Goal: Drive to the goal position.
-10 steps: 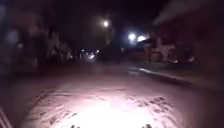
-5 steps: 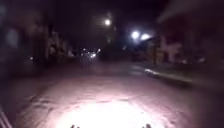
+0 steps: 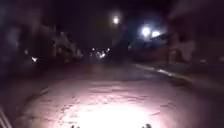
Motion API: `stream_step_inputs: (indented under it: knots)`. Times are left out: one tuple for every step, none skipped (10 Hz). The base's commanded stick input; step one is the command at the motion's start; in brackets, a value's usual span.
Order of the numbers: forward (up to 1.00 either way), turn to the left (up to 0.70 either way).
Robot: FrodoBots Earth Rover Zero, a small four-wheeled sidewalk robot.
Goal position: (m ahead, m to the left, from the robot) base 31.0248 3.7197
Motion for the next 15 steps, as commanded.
stream_step_inputs:
  knots:
    - [1.00,0.00]
    - [1.00,0.00]
    - [1.00,0.00]
    - [1.00,0.00]
    - [1.00,0.00]
    - [1.00,0.00]
    - [1.00,0.00]
    - [1.00,0.00]
    - [1.00,0.00]
    - [1.00,0.00]
    - [1.00,0.00]
    - [1.00,0.00]
    - [1.00,0.00]
    - [1.00,0.00]
    - [1.00,0.00]
